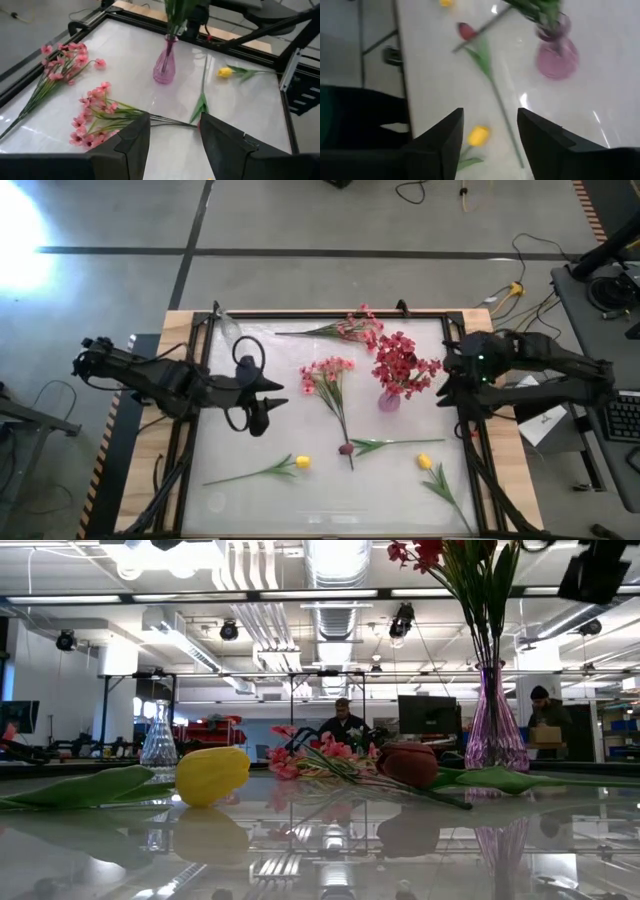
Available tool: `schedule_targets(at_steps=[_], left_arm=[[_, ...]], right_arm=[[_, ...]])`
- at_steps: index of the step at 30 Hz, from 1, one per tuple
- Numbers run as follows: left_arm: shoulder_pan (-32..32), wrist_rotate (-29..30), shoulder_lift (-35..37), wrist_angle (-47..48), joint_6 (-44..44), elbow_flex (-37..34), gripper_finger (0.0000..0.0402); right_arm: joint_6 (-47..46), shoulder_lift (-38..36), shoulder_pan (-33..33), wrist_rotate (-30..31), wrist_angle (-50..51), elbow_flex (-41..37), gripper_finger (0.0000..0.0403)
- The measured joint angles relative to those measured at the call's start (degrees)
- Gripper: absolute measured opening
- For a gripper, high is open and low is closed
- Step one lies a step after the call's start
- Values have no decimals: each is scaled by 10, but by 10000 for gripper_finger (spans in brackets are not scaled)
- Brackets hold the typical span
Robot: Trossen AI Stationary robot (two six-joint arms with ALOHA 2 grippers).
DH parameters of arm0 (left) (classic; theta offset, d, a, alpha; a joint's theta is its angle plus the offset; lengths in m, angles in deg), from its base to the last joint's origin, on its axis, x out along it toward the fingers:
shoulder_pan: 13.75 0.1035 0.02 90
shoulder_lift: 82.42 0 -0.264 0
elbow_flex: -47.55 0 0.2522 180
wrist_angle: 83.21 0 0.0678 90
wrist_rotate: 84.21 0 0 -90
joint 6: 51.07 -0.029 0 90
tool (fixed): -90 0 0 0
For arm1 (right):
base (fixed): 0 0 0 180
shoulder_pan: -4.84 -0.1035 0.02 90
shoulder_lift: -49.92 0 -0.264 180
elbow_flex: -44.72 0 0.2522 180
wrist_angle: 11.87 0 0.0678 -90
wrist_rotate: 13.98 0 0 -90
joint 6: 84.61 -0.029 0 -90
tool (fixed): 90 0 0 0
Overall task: Sort flowers into vase by color
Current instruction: Put the red tulip into the pink vase
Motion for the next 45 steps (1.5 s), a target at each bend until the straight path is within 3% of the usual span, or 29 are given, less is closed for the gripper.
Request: schedule_targets(at_steps=[7, 14, 19, 24, 29, 34, 41, 45], left_arm=[[64, -91, 2, -15, -21, 0, 160], [84, -98, 2, -30, -27, 0, 160], [70, -114, -5, -45, 17, 0, 160], [43, -115, -33, -91, 50, 0, 160], [19, -114, -68, -98, 116, 0, 160], [-13, -114, -103, -116, 150, 0, 160], [-56, -113, -137, -119, 156, 0, 160], [-88, -86, -150, -120, 143, 0, 160]], right_arm=[[-32, 30, -81, -1, 21, 138, 130], [-22, 105, -154, -11, 2, 217, 90], [-22, 187, -275, -37, 0, 242, 67], [-23, 266, -421, 1, -29, 269, 54], [-28, 317, -512, 11, -43, 283, 40], [-51, 372, -548, 102, -44, 280, 27], [-148, 473, -542, 243, -29, 280, 30], [-152, 539, -507, 257, -24, 279, 58]])
